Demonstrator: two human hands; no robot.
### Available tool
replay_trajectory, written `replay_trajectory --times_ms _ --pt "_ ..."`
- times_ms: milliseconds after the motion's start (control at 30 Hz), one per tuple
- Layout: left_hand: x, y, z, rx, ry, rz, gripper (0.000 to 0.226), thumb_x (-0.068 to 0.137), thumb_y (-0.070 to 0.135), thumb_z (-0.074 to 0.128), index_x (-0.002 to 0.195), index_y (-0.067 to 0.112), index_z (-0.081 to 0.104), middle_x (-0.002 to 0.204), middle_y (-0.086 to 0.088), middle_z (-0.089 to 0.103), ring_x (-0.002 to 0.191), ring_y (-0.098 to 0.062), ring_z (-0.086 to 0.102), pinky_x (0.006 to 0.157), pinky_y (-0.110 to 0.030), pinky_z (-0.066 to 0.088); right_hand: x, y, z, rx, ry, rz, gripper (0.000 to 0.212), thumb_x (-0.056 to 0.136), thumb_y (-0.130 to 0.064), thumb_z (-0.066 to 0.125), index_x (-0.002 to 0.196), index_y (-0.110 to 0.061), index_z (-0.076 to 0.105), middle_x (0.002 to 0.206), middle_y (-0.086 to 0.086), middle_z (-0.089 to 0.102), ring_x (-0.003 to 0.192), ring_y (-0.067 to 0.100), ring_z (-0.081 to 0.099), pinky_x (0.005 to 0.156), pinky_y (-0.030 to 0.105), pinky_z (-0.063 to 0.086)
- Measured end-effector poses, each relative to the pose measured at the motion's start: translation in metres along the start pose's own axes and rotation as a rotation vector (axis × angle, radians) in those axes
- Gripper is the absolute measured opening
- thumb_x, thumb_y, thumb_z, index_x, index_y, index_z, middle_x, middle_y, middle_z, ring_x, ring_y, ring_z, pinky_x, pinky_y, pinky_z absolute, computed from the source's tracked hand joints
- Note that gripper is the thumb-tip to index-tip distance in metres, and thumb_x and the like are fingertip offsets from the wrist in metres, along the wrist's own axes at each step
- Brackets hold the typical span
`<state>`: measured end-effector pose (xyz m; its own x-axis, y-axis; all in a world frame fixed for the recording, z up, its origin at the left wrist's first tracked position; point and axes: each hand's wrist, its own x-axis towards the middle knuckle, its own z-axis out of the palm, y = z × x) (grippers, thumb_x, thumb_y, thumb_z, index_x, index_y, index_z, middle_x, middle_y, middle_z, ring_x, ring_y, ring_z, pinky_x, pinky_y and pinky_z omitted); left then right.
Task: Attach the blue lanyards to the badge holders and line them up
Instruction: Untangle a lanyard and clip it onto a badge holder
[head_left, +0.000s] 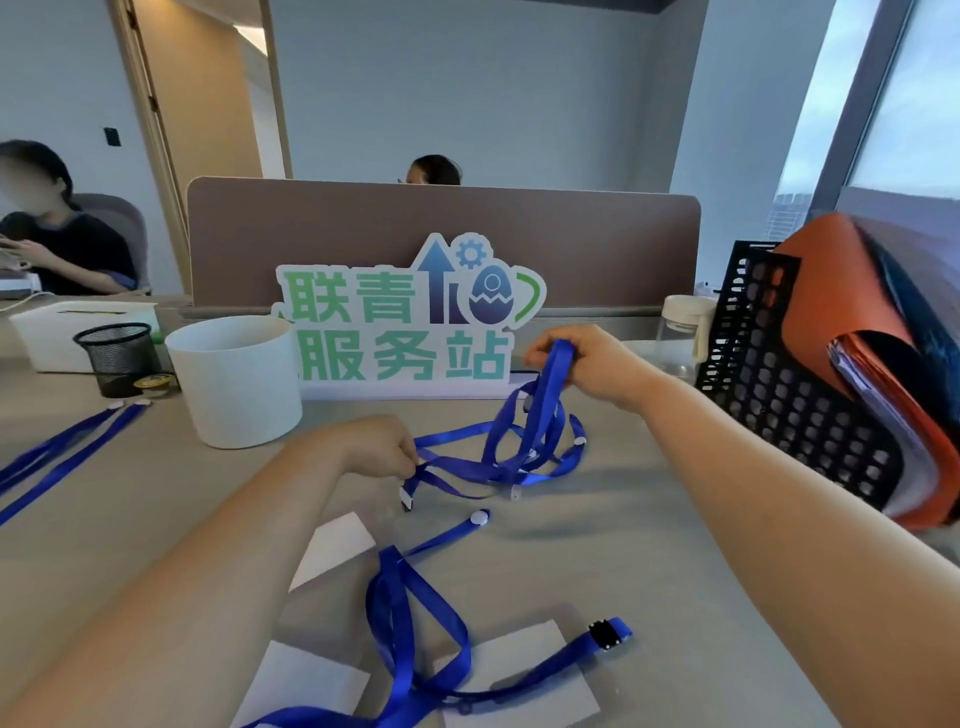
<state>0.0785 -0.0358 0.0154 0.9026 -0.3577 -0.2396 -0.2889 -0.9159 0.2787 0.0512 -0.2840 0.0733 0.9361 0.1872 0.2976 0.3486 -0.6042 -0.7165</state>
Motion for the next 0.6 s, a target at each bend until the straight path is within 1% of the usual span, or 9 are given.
replay_trajectory --times_ms 67,133,200,267,333,400,433,500,600 --pt "0.003 0.005 0.001 -0.058 0.143 0.042 0.021 0.087 0.019 0.055 0.102 0.018 0.07 0.105 0.002 0.063 0.091 -0.015 0.055 0.084 -0.029 0.044 -0.003 0.002 0.004 0.002 -0.032 -0.02 0.009 0.089 -0.007 0.058 0.093 -0.012 0.064 0.079 -0.01 0.062 0.072 0.003 0.059 0.065 0.005 0.049" --pt "0.003 0.017 0.0 -0.22 0.308 0.13 0.031 0.088 0.02 0.058 0.119 0.023 0.06 0.116 0.009 0.054 0.085 -0.009 0.053 0.083 -0.024 0.042 -0.002 0.005 0.007 0.003 -0.058 -0.018 0.01 0.088 -0.007 0.06 0.093 -0.014 0.065 0.082 -0.008 0.064 0.076 0.003 0.061 0.071 0.007 0.05" --pt "0.003 0.033 0.001 -0.462 0.31 0.236 0.045 0.088 0.026 0.06 0.131 0.025 0.048 0.12 0.013 0.05 0.074 -0.007 0.057 0.074 -0.022 0.045 -0.002 0.005 0.008 0.01 -0.066 -0.024 0.012 0.086 -0.005 0.062 0.094 -0.013 0.066 0.085 -0.005 0.065 0.08 0.006 0.062 0.074 0.01 0.051" --pt "0.006 0.046 0.002 -0.66 0.23 0.279 0.051 0.089 0.029 0.059 0.136 0.022 0.041 0.123 0.01 0.05 0.077 -0.015 0.063 0.072 -0.021 0.049 -0.002 0.003 0.008 0.021 -0.063 -0.042 0.014 0.085 -0.001 0.062 0.095 -0.01 0.065 0.085 -0.003 0.066 0.08 0.006 0.063 0.071 0.009 0.051" --pt "0.01 0.053 0.003 -0.69 0.199 0.279 0.049 0.088 0.027 0.061 0.133 0.017 0.044 0.118 0.002 0.056 0.081 -0.017 0.064 0.068 -0.017 0.051 -0.003 0.001 0.009 0.066 -0.066 -0.059 0.017 0.084 0.005 0.06 0.097 -0.005 0.063 0.086 0.0 0.067 0.078 0.006 0.065 0.07 0.008 0.051" --pt "0.013 0.059 0.003 -0.639 0.257 0.28 0.038 0.087 0.023 0.063 0.122 0.012 0.055 0.1 0.0 0.062 0.067 -0.01 0.061 0.056 -0.011 0.047 -0.004 0.001 0.009 0.11 -0.06 -0.061 0.019 0.083 0.009 0.058 0.098 -0.002 0.061 0.086 0.002 0.067 0.078 0.006 0.066 0.07 0.01 0.052" --pt "0.014 0.061 0.003 -0.616 0.31 0.275 0.031 0.086 0.023 0.064 0.113 0.011 0.059 0.091 0.0 0.064 0.063 -0.008 0.059 0.055 -0.012 0.045 -0.004 0.002 0.01 0.119 -0.051 -0.058 0.019 0.083 0.009 0.059 0.097 -0.003 0.061 0.086 0.002 0.068 0.079 0.006 0.066 0.072 0.011 0.052" --pt "0.016 0.062 0.001 -0.617 0.399 0.251 0.019 0.086 0.024 0.063 0.101 0.012 0.063 0.081 0.002 0.065 0.06 -0.007 0.059 0.062 -0.019 0.045 -0.003 0.006 0.011 0.093 -0.014 -0.059 0.018 0.082 0.007 0.061 0.093 -0.006 0.062 0.086 0.0 0.068 0.081 0.007 0.065 0.075 0.013 0.054" --pt "0.018 0.061 -0.005 -0.67 0.5 0.198 0.011 0.091 0.02 0.055 0.095 0.015 0.064 0.082 0.002 0.065 0.06 -0.005 0.06 0.061 -0.019 0.042 -0.004 0.01 0.012 0.03 0.041 -0.056 0.014 0.08 0.004 0.066 0.086 -0.009 0.064 0.081 -0.002 0.065 0.075 0.006 0.061 0.071 0.009 0.052"
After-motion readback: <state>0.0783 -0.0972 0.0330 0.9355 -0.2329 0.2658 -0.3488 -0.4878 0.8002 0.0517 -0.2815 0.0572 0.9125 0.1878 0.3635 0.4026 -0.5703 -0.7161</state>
